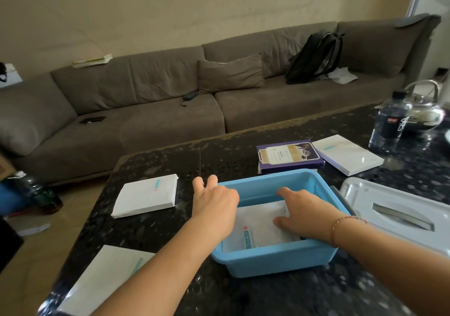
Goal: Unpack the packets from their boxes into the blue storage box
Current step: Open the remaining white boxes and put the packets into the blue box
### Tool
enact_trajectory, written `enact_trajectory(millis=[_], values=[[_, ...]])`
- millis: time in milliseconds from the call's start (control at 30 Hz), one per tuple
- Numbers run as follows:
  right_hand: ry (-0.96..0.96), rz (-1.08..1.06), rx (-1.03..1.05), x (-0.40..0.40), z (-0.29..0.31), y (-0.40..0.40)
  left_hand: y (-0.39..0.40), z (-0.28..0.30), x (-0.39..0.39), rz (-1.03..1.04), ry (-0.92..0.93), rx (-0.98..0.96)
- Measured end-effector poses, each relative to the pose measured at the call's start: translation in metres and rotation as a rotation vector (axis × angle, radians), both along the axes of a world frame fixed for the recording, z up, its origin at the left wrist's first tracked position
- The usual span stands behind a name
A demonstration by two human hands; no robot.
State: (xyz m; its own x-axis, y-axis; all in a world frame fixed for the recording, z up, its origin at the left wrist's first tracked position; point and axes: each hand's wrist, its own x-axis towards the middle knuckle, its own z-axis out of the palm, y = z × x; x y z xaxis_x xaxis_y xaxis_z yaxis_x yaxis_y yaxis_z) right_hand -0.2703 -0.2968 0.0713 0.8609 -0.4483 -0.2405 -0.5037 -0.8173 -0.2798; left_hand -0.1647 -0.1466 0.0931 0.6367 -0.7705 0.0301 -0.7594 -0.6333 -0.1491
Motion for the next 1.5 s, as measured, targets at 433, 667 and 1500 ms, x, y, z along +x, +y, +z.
enact_trajectory(millis=[433, 667, 1500], values=[[-0.998, 0.357, 0.042, -0.033, 0.006, 0.125, 0.185, -0.082, 0.000, 0.049, 0.057, -0.390], [-0.517, 0.325, 0.262, 0.007, -0.070, 0.198, 0.216, -0.088, -0.012, 0.185, -0.036, -0.185], [-0.688, 0.623, -0.296, 0.076, -0.094, 0.252, 0.272, -0.083, 0.012, 0.113, -0.077, -0.757]])
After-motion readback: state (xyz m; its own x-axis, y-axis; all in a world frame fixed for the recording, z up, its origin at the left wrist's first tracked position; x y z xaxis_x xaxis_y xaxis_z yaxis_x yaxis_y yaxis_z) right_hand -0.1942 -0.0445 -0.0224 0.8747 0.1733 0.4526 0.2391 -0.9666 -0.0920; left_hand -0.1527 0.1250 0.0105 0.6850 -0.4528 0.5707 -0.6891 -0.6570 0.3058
